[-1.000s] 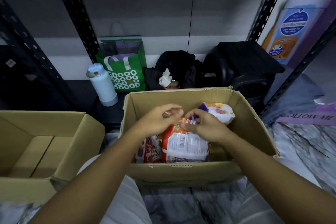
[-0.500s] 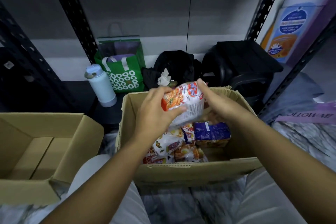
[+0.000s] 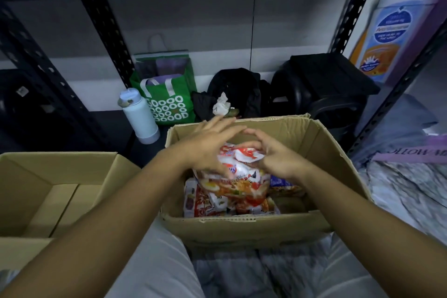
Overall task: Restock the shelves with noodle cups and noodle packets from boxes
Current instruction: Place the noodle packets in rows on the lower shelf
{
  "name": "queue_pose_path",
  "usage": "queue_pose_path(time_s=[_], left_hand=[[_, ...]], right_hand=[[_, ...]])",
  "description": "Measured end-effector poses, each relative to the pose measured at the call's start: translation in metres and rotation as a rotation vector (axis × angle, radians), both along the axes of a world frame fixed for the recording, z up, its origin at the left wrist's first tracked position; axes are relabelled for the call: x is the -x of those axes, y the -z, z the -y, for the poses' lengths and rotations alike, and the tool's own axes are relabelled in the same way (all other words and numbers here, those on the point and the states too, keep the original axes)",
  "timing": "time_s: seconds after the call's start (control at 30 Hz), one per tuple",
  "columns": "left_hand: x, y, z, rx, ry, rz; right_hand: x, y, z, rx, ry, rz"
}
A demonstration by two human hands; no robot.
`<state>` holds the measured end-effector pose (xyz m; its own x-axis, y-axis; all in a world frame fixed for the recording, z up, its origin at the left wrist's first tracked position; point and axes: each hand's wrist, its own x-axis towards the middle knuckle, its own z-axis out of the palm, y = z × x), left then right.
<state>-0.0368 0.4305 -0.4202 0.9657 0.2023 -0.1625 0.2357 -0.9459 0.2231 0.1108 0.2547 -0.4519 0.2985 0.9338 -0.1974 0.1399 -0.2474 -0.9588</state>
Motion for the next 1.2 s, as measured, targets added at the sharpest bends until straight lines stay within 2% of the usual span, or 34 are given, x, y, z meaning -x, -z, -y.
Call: queue_pose_path(time_s=[0.07, 0.13, 0.23, 0.3, 0.33, 0.4, 0.47, 0.53, 0.63, 0.73, 0.87, 0.93, 1.0, 1.1, 1.17, 1.2], left_hand=[[-0.007, 0.004, 0.0, 0.123, 0.012, -0.17], [-0.008, 0.014, 0.004, 0.202, -0.043, -0.182], [0.002, 0.028, 0.002, 0.088, -0.186, -0.031], [0.013, 0.033, -0.005, 0.121, -0.331, 0.086], [0.02, 0.034, -0.008, 0.15, -0.413, 0.137], [0.031, 0.029, -0.012, 0.097, -0.557, 0.211], [0.033, 0.026, -0.011, -0.017, -0.656, 0.215], [0.03, 0.029, -0.005, -0.039, -0.701, 0.154], [0.027, 0.05, 0.002, 0.005, -0.754, 0.037], [0.026, 0.065, 0.001, 0.013, -0.799, 0.02], [0.026, 0.068, -0.005, 0.069, -0.787, 0.019], [0.029, 0.066, -0.007, 0.115, -0.787, 0.065], [0.032, 0.064, -0.006, 0.167, -0.791, 0.189], [0.035, 0.059, -0.001, 0.126, -0.79, 0.344], [0.033, 0.056, 0.002, 0.039, -0.763, 0.325], [0.031, 0.056, 0.004, 0.014, -0.742, 0.289]], right_hand=[[0.002, -0.001, -0.005, -0.027, 0.091, 0.052], [0.001, 0.005, -0.006, -0.05, 0.169, 0.0], [-0.007, 0.024, -0.003, -0.139, 0.293, -0.236], [-0.013, 0.038, -0.001, -0.167, 0.455, -0.356], [-0.016, 0.047, -0.002, -0.115, 0.523, -0.347], [-0.017, 0.063, -0.009, 0.148, 0.523, -0.187], [-0.01, 0.072, -0.023, 0.413, 0.35, -0.061], [0.004, 0.075, -0.037, 0.52, 0.197, -0.06], [0.018, 0.09, -0.054, 0.555, 0.098, -0.007], [0.019, 0.108, -0.058, 0.541, 0.031, 0.176], [0.013, 0.109, -0.055, 0.524, 0.022, 0.25], [0.01, 0.109, -0.053, 0.5, 0.055, 0.276], [0.005, 0.111, -0.048, 0.459, 0.132, 0.324], [-0.01, 0.106, -0.033, 0.504, 0.267, 0.4], [-0.015, 0.09, -0.019, 0.538, 0.316, 0.46], [-0.015, 0.083, -0.013, 0.542, 0.309, 0.423]])
